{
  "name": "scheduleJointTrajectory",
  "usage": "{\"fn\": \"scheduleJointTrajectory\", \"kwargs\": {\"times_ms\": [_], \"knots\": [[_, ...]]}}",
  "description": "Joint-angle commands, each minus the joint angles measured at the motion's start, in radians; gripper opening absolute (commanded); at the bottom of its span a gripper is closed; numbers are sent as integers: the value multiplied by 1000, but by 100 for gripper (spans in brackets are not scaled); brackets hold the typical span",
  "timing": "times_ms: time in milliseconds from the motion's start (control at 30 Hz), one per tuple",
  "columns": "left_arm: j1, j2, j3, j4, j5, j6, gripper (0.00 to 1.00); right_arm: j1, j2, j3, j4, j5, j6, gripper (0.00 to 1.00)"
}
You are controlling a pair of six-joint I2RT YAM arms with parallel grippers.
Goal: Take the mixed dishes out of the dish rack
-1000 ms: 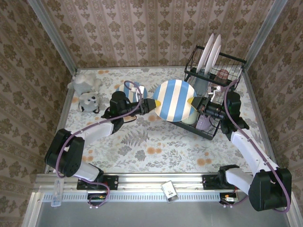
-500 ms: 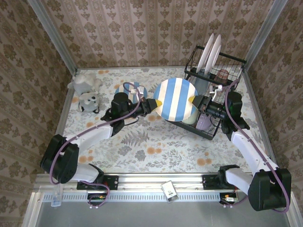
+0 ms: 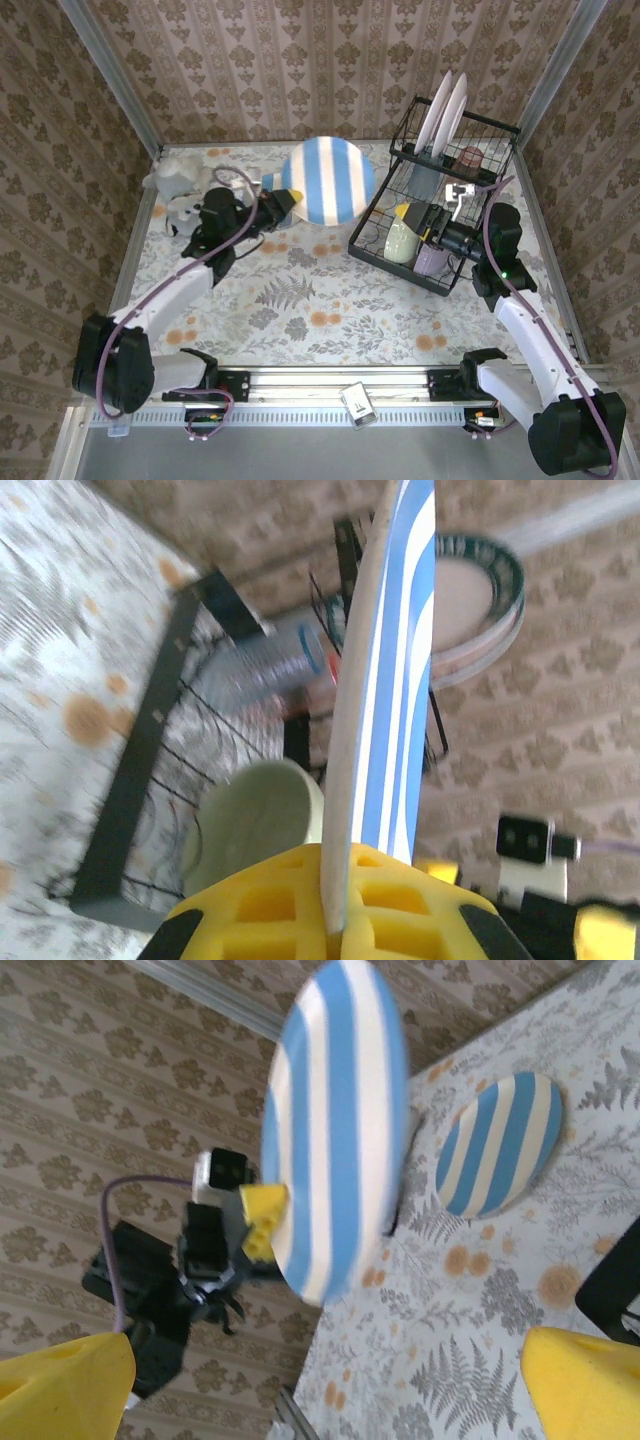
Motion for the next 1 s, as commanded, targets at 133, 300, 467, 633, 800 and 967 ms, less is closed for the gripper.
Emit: {"fn": "scheduleJointTrajectory", "kwargs": {"times_ms": [133,300,467,633,800,967], "knots": [[209,-59,-19,-85,30,33,0,64,-50,73,-170,98,-110,100],[292,-8,6,-172,62,73,0,65,-42,115,-247,155,-96,100],[335,74,37,-248,60,127,0,67,-41,167,-400,244,-126,100],[361,187,52,-183,95,117,0,66,-63,168,-425,254,-146,100],[361,308,96,-141,110,136,0,58,-97,113,-338,215,-87,100],[361,405,124,-70,157,130,0,34,-112,93,-288,144,-57,100]]}}
